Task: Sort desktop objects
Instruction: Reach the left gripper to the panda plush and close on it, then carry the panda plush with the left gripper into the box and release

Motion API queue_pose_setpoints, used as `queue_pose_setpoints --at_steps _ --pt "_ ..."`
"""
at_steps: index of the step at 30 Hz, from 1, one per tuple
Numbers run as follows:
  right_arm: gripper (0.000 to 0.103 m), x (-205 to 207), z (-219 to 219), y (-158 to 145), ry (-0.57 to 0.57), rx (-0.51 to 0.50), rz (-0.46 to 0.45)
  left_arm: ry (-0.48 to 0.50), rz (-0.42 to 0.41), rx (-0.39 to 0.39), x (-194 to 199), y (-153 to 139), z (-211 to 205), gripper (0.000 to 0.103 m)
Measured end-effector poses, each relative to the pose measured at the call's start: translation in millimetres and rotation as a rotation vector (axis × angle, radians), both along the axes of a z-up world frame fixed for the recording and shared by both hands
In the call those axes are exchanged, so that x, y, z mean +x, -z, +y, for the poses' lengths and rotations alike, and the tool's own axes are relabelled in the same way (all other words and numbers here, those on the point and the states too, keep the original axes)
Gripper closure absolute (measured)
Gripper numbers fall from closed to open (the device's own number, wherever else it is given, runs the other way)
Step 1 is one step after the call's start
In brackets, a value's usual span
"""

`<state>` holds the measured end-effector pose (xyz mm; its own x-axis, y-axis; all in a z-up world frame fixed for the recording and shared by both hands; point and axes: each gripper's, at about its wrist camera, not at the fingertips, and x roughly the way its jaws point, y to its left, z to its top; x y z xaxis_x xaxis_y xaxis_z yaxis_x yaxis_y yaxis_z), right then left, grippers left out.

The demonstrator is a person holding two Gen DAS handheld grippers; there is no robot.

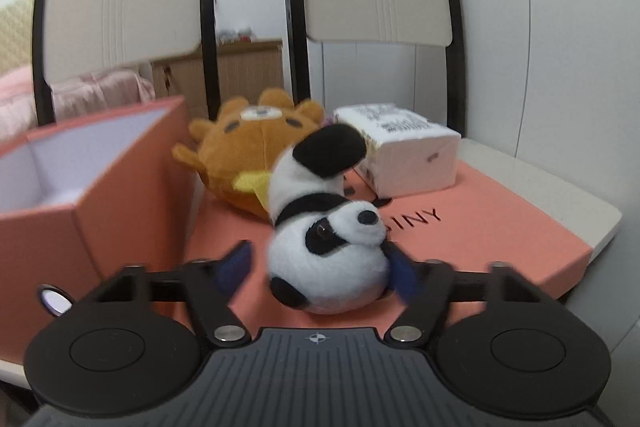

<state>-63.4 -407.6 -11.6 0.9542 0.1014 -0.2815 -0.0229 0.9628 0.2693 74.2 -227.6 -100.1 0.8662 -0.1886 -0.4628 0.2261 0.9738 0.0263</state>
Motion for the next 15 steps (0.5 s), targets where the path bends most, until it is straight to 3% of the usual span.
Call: queue_pose_setpoints --at_steps 8,11,15 --pt "0.000 7 3 1 0.026 0.015 0.007 0.061 -0.042 -0.039 -20 -24 22 0.043" --pt "0.000 10 4 2 0.042 0.046 0.011 0.081 -0.060 -0.081 -28 -48 34 0.043" --pt "0.000 15 13 1 0.032 0.062 0.013 0.108 -0.115 -0.070 -33 -95 57 0.043"
